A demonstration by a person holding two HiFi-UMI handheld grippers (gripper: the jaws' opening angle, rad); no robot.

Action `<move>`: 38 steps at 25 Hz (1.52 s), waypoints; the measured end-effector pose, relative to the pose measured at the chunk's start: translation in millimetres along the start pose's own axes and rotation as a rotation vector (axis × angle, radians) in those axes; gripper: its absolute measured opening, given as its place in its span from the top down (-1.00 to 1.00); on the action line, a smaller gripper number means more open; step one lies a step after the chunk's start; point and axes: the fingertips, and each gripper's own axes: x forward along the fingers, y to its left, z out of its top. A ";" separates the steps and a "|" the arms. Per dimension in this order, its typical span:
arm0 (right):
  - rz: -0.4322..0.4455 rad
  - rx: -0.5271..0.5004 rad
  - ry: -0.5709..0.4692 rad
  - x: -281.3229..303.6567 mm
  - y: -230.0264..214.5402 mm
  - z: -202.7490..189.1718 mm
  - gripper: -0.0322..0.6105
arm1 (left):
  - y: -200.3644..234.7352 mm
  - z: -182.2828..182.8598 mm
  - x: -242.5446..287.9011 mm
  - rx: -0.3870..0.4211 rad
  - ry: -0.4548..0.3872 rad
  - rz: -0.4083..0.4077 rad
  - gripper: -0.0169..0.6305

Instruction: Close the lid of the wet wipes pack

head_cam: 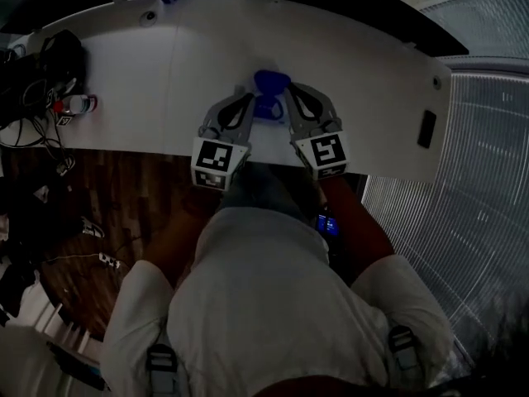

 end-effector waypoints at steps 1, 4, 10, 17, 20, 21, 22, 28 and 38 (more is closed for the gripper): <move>0.016 -0.004 0.017 5.6 -0.7 -8.3 0.90 | 5.7 -14.1 5.3 0.000 0.026 0.013 0.95; 0.057 -0.022 0.069 23.0 -7.7 -33.9 0.89 | 19.3 -59.3 21.4 -0.011 0.133 0.035 0.95; 0.114 -0.077 0.188 62.5 -27.9 -80.7 0.89 | 31.8 -132.0 37.6 -0.066 0.307 0.026 0.95; 0.198 -0.124 0.345 106.2 -50.7 -140.2 0.89 | 27.3 -191.2 49.1 -0.092 0.461 0.015 0.95; 0.221 -0.151 0.401 122.4 -59.8 -163.1 0.89 | 25.8 -210.5 51.5 -0.103 0.509 0.022 0.95; 0.231 -0.161 0.415 126.6 -62.0 -169.2 0.89 | 24.8 -215.8 51.7 -0.107 0.520 0.024 0.95; 0.245 -0.169 0.428 130.5 -63.2 -174.1 0.89 | 23.9 -220.5 51.7 -0.111 0.530 0.025 0.95; 0.318 -0.219 0.519 147.3 -66.7 -199.6 0.89 | 22.4 -239.0 52.4 -0.139 0.554 0.034 0.95; 0.536 -0.044 0.594 141.2 -57.1 -211.2 0.89 | 25.3 -249.3 57.0 -0.138 0.577 0.051 0.94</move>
